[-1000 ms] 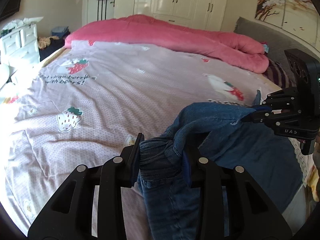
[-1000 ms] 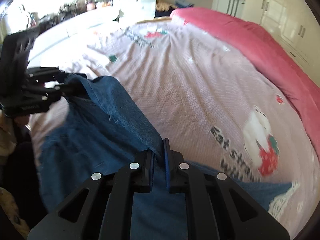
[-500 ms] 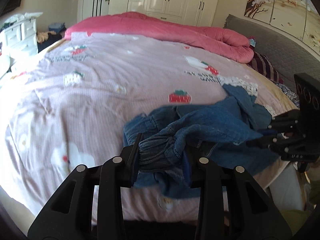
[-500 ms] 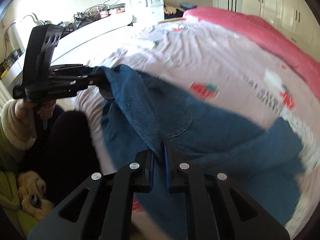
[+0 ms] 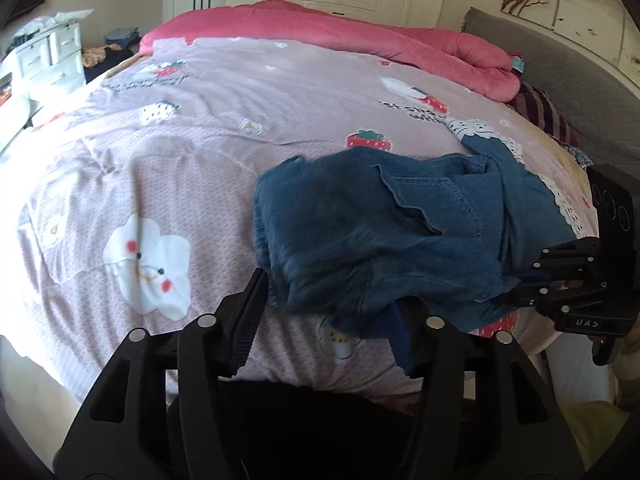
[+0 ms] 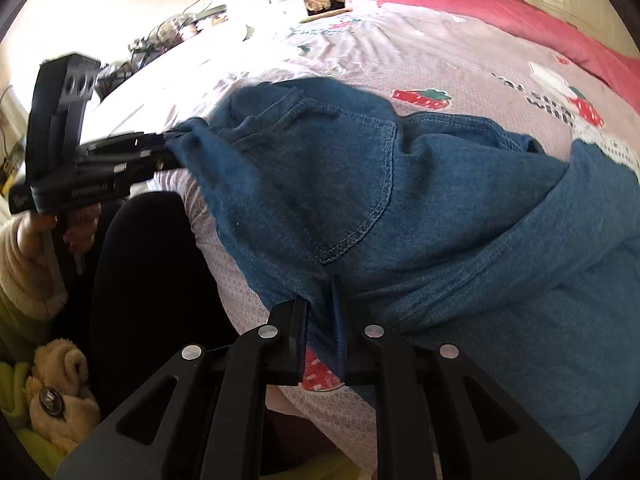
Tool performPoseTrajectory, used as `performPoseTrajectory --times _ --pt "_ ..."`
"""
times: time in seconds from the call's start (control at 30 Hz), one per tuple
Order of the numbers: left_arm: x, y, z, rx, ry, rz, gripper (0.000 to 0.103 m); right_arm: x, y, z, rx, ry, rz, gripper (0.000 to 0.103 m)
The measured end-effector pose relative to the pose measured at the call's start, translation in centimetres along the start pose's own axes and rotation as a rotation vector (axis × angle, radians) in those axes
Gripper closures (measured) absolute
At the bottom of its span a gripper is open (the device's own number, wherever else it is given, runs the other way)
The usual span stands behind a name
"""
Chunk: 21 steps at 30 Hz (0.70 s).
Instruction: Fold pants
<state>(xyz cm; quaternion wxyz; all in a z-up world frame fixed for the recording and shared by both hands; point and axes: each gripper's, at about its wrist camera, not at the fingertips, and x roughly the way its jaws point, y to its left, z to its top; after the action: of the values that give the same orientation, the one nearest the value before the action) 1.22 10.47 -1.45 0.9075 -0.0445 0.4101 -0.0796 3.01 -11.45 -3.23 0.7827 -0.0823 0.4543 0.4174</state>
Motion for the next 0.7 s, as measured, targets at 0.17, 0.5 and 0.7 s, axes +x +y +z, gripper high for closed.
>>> performPoseTrajectory --times 0.17,0.5,0.7 --pt "-1.1 0.7 -0.2 -0.027 -0.006 -0.017 0.048 -0.2 0.2 -0.1 0.018 -0.009 0.042 0.072" --pt "-3.2 1.7 -1.3 -0.050 0.012 0.039 0.034 0.0 0.9 -0.2 0.004 -0.012 0.066 0.057" --pt "-5.8 2.9 -0.4 -0.121 -0.053 0.036 0.034 0.2 1.1 -0.4 0.004 -0.013 0.072 0.051"
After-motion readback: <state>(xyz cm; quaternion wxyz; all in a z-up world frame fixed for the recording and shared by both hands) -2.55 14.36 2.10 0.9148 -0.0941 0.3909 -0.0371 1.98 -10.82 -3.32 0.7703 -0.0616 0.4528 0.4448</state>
